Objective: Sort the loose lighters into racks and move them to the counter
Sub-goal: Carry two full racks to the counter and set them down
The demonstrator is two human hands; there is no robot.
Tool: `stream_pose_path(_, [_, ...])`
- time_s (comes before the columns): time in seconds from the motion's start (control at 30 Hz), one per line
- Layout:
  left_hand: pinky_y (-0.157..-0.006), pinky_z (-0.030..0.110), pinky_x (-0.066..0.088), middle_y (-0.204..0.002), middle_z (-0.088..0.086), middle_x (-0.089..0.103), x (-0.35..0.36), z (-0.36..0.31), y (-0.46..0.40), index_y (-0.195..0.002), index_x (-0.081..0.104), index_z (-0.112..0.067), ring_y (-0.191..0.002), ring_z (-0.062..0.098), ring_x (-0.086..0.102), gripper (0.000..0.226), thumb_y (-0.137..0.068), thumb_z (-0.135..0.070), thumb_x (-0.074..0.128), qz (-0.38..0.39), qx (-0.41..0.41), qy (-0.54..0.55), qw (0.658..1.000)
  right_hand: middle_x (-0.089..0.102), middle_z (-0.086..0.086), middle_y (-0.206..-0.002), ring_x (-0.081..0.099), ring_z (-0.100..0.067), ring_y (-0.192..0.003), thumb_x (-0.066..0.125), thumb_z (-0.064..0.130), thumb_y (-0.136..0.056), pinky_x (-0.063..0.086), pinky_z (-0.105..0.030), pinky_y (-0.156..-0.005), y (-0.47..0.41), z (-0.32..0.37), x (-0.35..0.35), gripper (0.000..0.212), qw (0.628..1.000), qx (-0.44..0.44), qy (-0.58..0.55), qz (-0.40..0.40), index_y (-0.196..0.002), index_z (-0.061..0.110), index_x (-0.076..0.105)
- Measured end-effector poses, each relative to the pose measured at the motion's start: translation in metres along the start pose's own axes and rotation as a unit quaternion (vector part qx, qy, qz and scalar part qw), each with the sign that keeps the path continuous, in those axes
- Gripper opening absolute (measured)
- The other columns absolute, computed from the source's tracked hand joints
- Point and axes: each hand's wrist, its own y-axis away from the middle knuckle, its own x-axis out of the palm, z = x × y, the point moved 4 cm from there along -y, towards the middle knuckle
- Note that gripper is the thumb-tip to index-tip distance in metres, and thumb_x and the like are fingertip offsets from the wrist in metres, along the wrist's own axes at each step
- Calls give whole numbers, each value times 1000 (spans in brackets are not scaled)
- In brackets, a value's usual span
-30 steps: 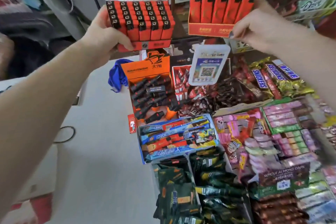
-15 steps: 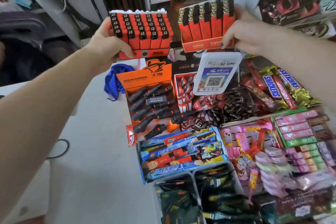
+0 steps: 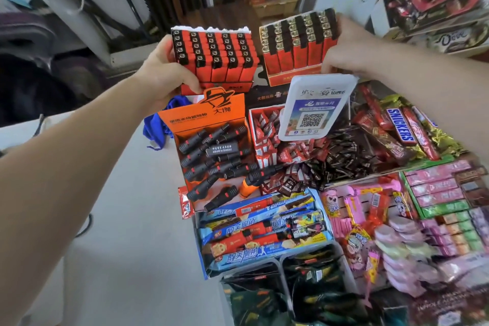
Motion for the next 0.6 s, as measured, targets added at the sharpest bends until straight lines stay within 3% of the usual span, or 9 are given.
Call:
stream_pose_path(0.13, [-92,59,60,-126,13,71,4,1,-3,-137,55,-23,-105,29,76,96,-60,34,58,4,-2,-5,1000,56,-14,-123,60,-28,-105,71,-11,-72,50,-35,-78,1,-2,-1,82,998,2,57,-34,-142,11,35])
stream_pose_path(0.27, [-93,58,60,-128,14,70,3,1,-5,-139,53,-24,-107,29,76,98,-60,34,59,6,-1,-17,1000,45,-14,-144,54,-28,-113,67,-10,-78,50,-37,-96,-4,-6,-2,98,995,-3,75,-69,-159,15,17])
stream_pose_path(0.37, [-94,60,59,-129,15,69,4,2,-5,-137,55,-27,-107,29,75,98,-61,34,58,5,0,-22,1000,31,-15,-157,42,-31,-137,67,-12,-78,38,-31,-104,-3,2,-2,104,987,-61,130,-70,-162,14,11])
stream_pose_path(0.43, [-94,61,58,-129,15,69,3,2,-5,-133,56,-29,-107,29,75,97,-60,34,58,1,0,-22,1000,24,-16,-161,29,-35,-147,75,-9,-76,31,-33,-110,0,17,-1,113,962,-146,219,-70,-163,18,7])
stream_pose_path(0.53, [-93,58,60,-127,13,70,3,2,-6,-137,54,-27,-107,28,75,98,-61,34,59,2,-3,-28,1000,31,-12,-163,30,-35,-149,89,21,-73,31,-53,-119,-5,37,-1,117,902,-242,358,9,-163,27,14])
stream_pose_path(0.6, [-93,58,60,-127,13,70,2,2,-5,-138,54,-28,-108,28,75,99,-60,33,59,0,-6,-34,999,44,-10,-156,41,-34,-142,86,34,-77,39,-53,-112,-11,42,2,104,896,-236,371,66,-161,27,24])
